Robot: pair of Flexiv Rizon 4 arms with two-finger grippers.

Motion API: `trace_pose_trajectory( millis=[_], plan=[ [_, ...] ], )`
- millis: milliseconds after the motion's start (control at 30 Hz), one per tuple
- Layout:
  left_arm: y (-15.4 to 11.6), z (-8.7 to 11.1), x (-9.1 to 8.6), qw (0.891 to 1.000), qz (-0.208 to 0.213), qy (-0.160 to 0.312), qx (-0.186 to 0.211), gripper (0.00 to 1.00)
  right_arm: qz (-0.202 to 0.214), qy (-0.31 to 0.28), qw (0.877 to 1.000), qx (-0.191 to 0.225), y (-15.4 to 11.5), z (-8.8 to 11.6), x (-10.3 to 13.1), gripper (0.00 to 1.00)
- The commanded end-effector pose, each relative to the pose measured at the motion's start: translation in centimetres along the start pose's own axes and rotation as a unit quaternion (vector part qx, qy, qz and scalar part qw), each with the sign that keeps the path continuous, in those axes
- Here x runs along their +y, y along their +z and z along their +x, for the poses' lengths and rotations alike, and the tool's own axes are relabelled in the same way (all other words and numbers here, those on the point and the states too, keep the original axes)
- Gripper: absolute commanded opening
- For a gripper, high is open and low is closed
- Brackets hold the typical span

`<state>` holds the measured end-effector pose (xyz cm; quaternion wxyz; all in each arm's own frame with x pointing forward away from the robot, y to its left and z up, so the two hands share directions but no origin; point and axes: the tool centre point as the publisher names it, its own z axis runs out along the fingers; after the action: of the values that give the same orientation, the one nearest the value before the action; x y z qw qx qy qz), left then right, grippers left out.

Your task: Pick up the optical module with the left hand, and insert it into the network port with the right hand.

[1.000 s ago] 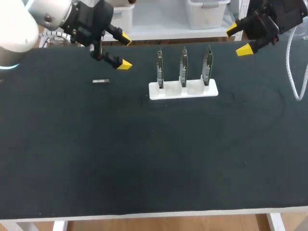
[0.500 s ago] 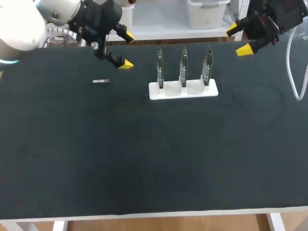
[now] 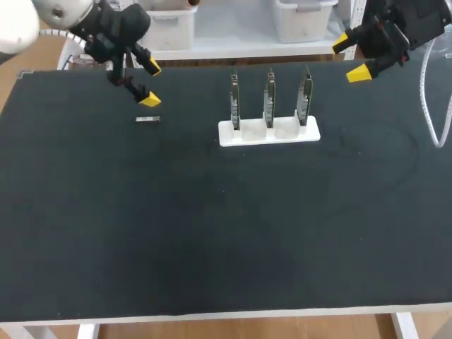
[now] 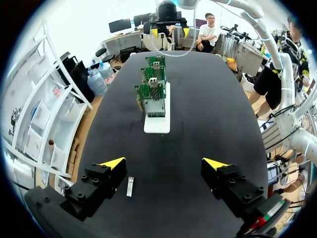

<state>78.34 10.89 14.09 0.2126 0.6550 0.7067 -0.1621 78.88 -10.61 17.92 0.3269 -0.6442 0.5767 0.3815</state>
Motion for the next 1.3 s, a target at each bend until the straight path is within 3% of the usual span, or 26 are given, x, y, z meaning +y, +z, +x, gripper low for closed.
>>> trace_pose_trajectory(
  millis=[33, 867, 1067, 1300],
  plan=[
    [0.3, 0.9, -0.6, 1.0, -0.012, -0.004, 0.0, 1.0, 0.002, 0.0, 1.0, 0.001, 0.0, 0.0, 0.2, 1.0],
    [1.1, 1.0, -0.6, 1.0, -0.003, -0.013, -0.012, 1.0, 0.002, 0.0, 1.0, 0.001, 0.0, 0.0, 0.2, 1.0],
    [1.9, 6.1, 0.6, 0.996, 0.002, -0.081, -0.022, 1.0, 0.002, 0.0, 1.0, 0.001, 0.0, 0.0, 0.2, 1.0],
    [3.7, 10.2, 1.0, 0.99, 0.017, -0.138, 0.007, 1.0, 0.002, 0.0, 1.0, 0.001, 0.0, 0.0, 0.2, 1.0]
  ],
)
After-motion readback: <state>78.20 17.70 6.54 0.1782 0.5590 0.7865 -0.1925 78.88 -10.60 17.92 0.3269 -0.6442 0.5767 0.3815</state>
